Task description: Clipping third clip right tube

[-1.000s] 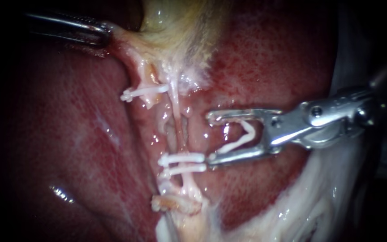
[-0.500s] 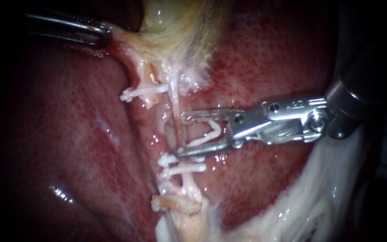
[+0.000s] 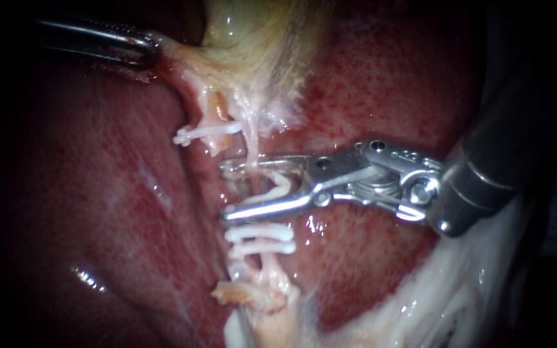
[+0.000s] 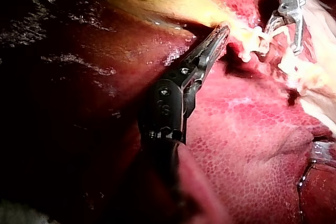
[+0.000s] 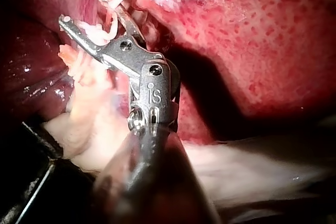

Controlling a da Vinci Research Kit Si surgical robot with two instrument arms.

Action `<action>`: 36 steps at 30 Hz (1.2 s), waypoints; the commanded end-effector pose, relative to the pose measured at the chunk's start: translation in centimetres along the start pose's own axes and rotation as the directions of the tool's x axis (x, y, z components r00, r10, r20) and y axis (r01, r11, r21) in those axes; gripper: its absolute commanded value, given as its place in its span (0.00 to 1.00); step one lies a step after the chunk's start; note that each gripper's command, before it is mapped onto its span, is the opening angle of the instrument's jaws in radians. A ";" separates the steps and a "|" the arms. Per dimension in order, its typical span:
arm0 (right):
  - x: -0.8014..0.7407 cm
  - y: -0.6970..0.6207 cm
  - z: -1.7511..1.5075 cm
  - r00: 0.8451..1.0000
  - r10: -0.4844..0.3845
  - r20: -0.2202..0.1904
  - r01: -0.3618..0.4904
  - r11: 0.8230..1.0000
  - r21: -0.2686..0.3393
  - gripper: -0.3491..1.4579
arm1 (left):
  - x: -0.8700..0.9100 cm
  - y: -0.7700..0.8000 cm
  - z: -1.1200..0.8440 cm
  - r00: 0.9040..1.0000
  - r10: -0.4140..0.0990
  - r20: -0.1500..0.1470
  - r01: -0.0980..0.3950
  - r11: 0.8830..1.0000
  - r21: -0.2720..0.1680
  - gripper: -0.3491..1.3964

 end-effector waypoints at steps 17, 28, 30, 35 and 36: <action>0.21 -0.09 -0.23 0.994 0.112 -0.020 -0.112 0.994 0.021 0.00 | 0.00 -0.01 0.00 1.000 0.000 0.000 0.000 1.000 0.000 0.00; 0.21 -0.12 -0.24 0.982 0.190 0.023 -0.190 0.982 0.001 0.00 | -0.01 -0.02 0.01 1.000 0.000 0.000 0.000 1.000 0.003 0.00; 0.21 -0.11 -0.24 0.982 0.190 0.023 -0.190 0.982 0.001 0.00 | -0.01 -0.02 0.01 1.000 0.000 0.000 0.000 1.000 0.003 0.00; 0.20 -0.09 -0.25 0.982 0.189 0.022 -0.189 0.982 -0.001 0.00 | 0.00 -0.02 0.01 1.000 0.000 0.000 0.000 1.000 0.003 0.00; 0.19 -0.08 -0.25 0.982 0.189 0.026 -0.189 0.982 0.006 0.00 | -0.01 -0.02 0.01 1.000 0.000 0.000 0.000 1.000 0.003 0.00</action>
